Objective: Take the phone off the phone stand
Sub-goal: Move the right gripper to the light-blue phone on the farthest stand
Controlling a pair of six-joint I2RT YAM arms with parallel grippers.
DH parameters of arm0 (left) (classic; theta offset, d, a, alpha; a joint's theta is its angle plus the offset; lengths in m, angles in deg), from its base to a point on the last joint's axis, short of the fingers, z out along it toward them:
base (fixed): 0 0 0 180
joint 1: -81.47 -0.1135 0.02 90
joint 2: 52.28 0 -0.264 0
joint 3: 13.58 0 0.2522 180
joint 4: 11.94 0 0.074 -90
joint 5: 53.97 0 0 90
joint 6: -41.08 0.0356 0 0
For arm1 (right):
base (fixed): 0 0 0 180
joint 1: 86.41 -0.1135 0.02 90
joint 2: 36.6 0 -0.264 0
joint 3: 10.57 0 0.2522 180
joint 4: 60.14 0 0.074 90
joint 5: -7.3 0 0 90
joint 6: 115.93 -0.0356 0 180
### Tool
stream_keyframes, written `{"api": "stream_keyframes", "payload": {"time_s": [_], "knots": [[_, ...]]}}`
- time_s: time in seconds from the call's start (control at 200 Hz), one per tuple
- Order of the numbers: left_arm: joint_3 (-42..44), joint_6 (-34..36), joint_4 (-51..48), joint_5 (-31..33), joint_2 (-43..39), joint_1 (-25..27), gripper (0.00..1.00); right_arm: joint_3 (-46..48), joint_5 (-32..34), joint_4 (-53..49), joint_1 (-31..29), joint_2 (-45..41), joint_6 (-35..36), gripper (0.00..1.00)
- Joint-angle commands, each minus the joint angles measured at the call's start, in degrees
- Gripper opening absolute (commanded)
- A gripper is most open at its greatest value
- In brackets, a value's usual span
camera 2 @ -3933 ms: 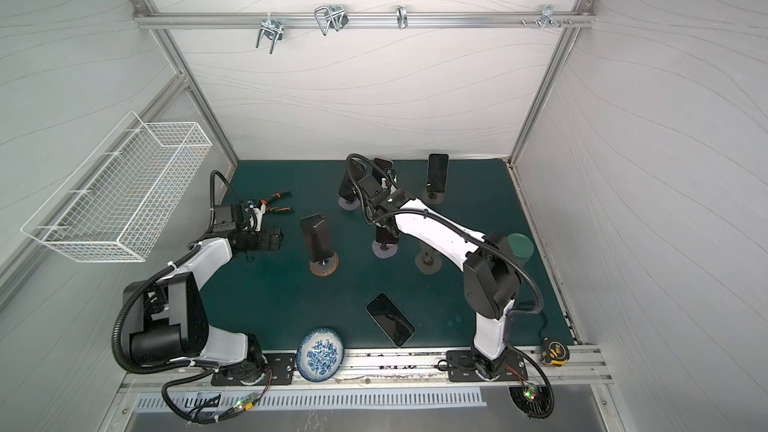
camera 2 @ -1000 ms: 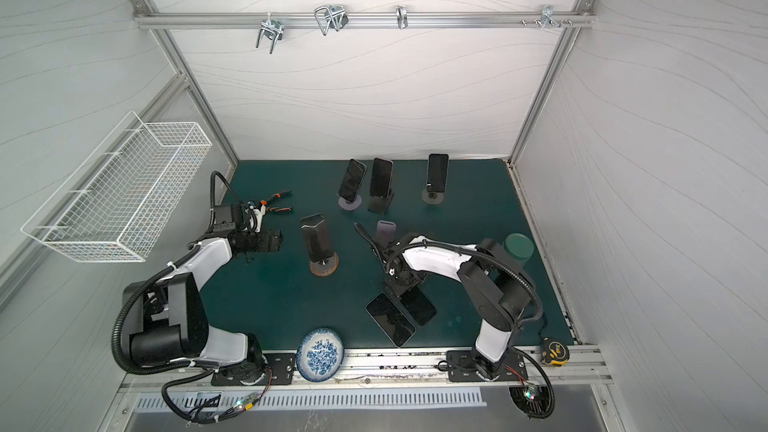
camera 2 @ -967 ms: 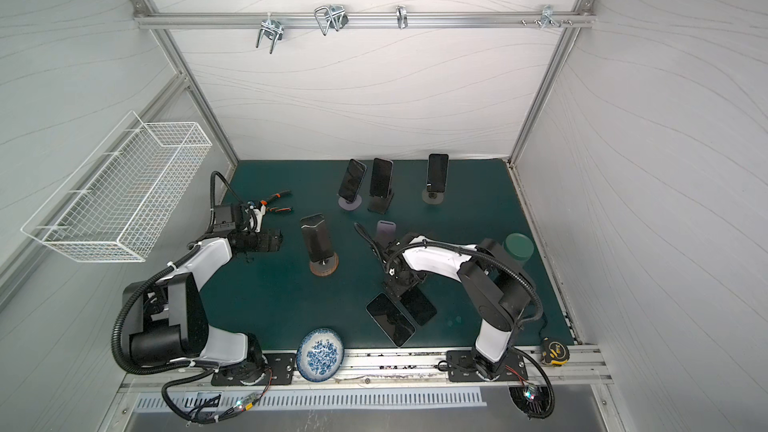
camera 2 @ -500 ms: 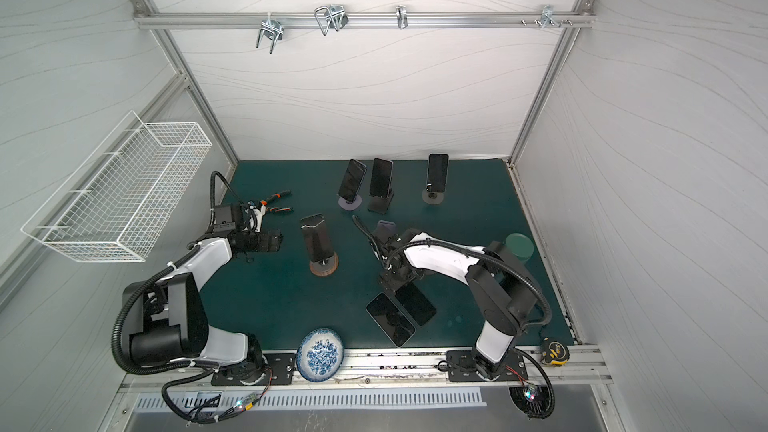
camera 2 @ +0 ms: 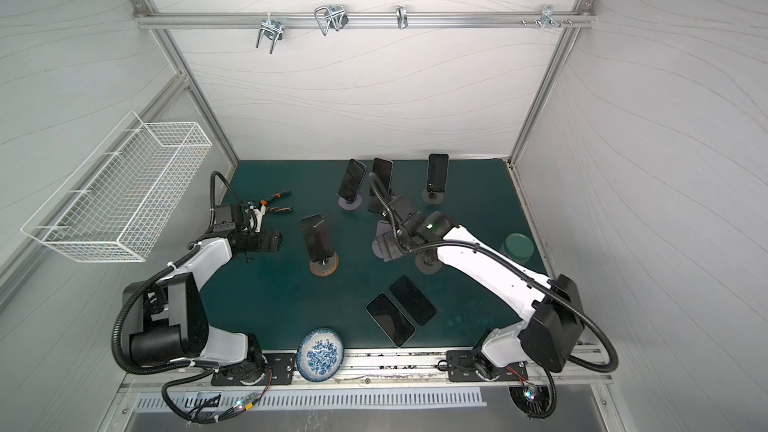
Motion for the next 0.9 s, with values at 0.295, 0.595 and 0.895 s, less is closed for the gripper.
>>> {"api": "stream_keyframes", "payload": {"time_s": [0.295,0.595,0.895], "knots": [[-1.9,0.9,0.3,0.6,-0.7,-0.6,0.97,-5.3,-0.5,11.0,19.3,4.7,2.0,0.93],[-1.3,0.8,0.7,0.5,-1.4,-0.8,1.0,-16.3,-2.5,17.2,27.0,20.0,7.1,0.99],[-1.1,0.6,1.0,0.9,-1.6,-0.8,1.0,-31.1,-2.0,18.4,28.5,33.5,10.1,0.99]]}}
